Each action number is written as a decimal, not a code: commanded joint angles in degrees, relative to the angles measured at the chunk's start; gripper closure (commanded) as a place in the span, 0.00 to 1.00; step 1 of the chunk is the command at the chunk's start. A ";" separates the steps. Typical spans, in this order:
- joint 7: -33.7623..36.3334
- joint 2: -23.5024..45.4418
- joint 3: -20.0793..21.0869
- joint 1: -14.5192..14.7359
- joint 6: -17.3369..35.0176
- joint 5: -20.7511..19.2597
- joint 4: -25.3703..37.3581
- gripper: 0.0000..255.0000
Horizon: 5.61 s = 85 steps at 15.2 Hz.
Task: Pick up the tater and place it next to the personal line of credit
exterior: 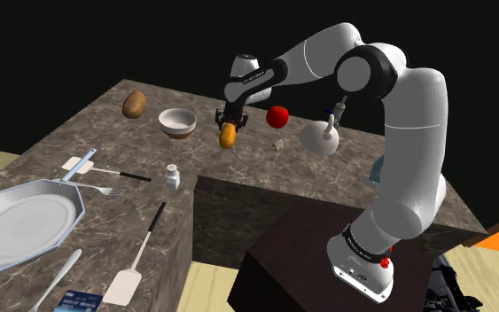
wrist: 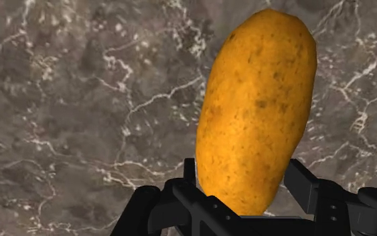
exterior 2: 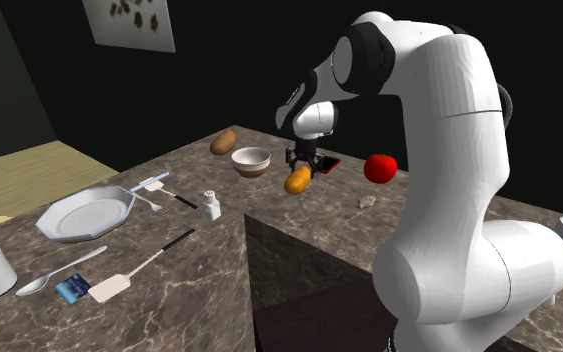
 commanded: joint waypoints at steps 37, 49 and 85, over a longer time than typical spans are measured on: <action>14.84 -21.15 4.21 9.00 -9.79 -2.30 -11.12 1.00; 31.46 -25.60 10.36 18.12 -8.26 -4.48 -17.22 1.00; 79.05 4.67 21.29 54.17 -26.35 -20.34 26.43 1.00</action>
